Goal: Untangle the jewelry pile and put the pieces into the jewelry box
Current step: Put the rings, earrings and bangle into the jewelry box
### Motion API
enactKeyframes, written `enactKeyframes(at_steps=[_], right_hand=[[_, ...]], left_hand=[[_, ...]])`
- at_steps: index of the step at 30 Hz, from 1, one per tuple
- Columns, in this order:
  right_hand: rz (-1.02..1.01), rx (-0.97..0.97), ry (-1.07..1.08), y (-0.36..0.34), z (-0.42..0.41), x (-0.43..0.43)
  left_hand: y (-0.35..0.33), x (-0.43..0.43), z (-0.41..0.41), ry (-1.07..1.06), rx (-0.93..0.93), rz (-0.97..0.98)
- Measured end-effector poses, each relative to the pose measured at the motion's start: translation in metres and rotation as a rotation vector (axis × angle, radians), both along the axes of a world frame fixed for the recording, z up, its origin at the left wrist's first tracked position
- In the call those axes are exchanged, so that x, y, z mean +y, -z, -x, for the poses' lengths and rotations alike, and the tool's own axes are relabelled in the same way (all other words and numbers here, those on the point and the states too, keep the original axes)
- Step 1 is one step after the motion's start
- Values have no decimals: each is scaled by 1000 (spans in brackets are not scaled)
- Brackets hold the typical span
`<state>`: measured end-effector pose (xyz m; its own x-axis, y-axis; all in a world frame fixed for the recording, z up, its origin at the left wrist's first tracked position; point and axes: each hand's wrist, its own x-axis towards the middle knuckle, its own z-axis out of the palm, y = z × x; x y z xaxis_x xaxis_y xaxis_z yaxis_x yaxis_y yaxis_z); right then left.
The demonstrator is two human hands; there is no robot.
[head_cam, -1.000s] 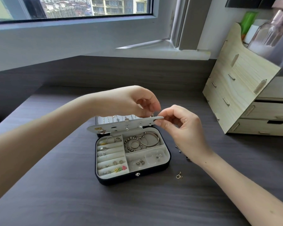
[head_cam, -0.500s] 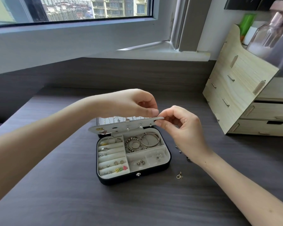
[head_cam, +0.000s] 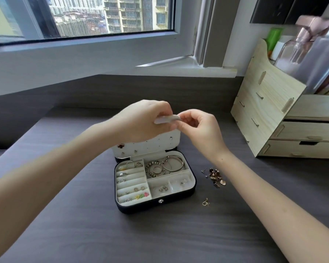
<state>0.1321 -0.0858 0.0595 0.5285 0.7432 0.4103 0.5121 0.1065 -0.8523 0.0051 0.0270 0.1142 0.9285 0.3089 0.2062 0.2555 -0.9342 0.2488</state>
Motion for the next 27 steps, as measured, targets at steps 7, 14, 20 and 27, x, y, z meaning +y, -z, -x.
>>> enactKeyframes(at_steps=[7,14,20,27], right_hand=[[135,85,47,-9,-18,9],[746,-545,11,3,-25,-59],[847,-765,15,17,-17,-71],[882,-831,-28,20,-17,-66]], left_hand=[[21,21,-23,-176,-194,72],[29,30,-30,-270,-236,115],[29,30,-31,-303,-256,135],[27,27,-29,-297,-233,162]])
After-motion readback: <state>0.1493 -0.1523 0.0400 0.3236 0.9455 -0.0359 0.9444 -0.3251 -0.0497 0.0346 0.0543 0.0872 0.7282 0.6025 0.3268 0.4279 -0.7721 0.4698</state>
